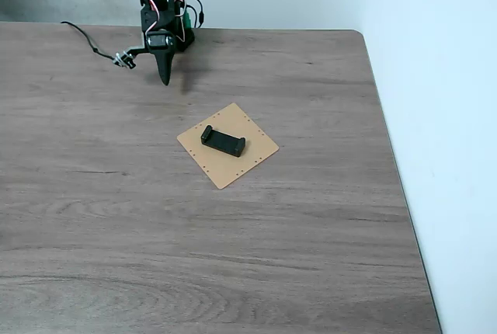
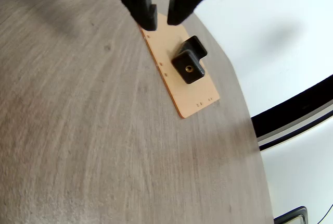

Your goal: Grasp a black block and then place it on the board.

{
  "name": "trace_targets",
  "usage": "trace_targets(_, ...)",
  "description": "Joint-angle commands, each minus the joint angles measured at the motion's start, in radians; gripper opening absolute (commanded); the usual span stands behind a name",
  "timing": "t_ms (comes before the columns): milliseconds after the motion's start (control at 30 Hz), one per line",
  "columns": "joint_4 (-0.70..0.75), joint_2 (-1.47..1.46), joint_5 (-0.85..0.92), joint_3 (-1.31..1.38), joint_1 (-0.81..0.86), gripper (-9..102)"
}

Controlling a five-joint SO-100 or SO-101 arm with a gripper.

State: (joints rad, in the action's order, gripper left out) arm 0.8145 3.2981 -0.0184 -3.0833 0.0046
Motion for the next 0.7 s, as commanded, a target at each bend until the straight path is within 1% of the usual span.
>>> trace_targets(0,0.028,0.041,-0.009,-0.025,-0.017,0)
trace_targets(133,0.049,0.080,-0.009,-0.038,-0.018,0)
trace_targets(667,0.040,0.081,0.002,-0.041,-0.025,0)
